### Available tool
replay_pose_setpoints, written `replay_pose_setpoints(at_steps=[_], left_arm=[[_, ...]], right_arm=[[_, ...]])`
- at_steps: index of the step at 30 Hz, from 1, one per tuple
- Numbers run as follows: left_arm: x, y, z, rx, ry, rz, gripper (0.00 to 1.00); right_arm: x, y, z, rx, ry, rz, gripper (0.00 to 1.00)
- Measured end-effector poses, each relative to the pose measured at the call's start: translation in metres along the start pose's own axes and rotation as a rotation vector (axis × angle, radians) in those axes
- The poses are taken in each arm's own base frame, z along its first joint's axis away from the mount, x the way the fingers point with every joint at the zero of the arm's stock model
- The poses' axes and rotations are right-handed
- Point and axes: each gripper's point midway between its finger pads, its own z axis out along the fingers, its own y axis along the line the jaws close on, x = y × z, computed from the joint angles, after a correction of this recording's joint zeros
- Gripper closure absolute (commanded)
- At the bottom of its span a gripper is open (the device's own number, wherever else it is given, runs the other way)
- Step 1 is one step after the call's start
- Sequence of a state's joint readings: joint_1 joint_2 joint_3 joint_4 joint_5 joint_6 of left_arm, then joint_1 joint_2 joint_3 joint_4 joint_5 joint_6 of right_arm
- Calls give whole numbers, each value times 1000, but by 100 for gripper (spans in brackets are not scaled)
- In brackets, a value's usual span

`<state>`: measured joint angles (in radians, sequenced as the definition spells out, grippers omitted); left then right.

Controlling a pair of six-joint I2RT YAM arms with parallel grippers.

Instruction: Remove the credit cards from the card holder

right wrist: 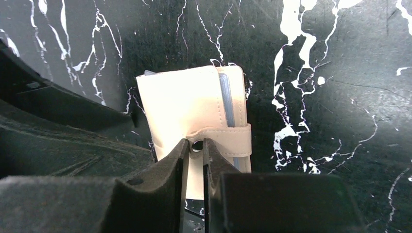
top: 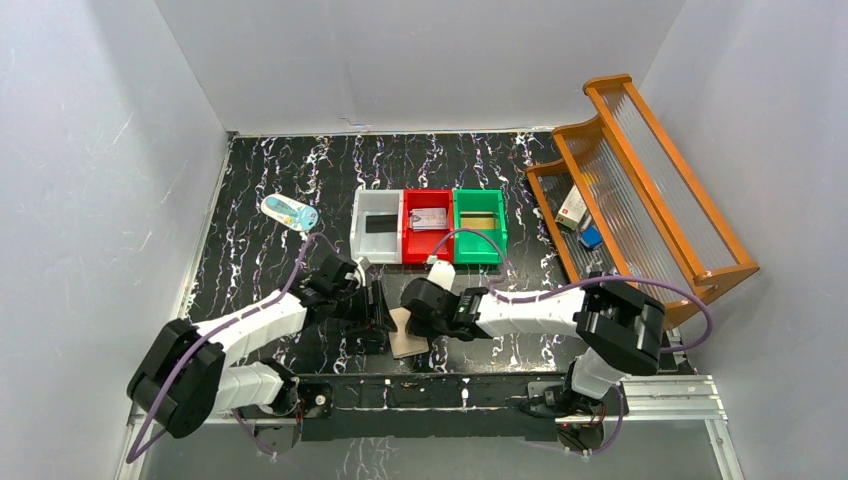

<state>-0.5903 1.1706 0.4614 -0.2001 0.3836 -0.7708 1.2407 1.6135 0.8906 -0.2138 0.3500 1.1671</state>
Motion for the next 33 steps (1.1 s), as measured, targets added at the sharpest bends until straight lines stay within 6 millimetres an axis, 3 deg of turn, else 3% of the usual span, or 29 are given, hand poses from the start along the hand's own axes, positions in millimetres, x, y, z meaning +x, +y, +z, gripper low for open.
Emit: replay_pose_setpoints(at_steps=[11,19,24,31,33], left_arm=[[-5,-5,15,-63,54,71,57],[-7,-5,21,-92,63,82,61],[-7,-3,22,-100,62,82,62],[-7,-5,22,-97,62,84,56],[-7,-6,21,-93,61,86,55]], right_arm=[[-3,0,0,-212,29,156,81],[-8,-9,-4,-233,34,191,81],[-14,-25,-9,-191,16,201,80],[-17,-57,-17,-69,-15,179,53],[-16,-67,-19,-18,-13,159,49]])
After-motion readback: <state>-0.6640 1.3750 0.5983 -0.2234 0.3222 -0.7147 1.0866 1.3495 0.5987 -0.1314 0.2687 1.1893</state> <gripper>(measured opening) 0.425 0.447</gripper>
